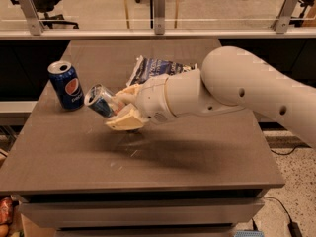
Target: Place redbull can upright
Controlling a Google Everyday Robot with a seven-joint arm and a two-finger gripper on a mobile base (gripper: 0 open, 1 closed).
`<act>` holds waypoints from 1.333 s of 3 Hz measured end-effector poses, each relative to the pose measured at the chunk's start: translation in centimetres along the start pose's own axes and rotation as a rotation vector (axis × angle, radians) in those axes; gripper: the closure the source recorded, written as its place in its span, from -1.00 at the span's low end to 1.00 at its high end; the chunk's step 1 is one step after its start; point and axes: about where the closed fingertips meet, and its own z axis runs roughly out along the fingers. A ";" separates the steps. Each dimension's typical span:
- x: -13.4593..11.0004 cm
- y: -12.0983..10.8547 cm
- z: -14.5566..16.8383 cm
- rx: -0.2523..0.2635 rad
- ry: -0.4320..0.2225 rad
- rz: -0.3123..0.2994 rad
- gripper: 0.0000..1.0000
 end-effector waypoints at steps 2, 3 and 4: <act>0.4 0.2 0.0 0.045 -0.084 0.034 1.00; 0.6 0.2 0.0 0.063 -0.112 0.045 1.00; 0.8 0.1 -0.1 0.079 -0.132 0.051 1.00</act>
Offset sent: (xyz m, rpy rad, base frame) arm 0.0014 -0.0076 -0.0091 0.1553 -0.0011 -0.0669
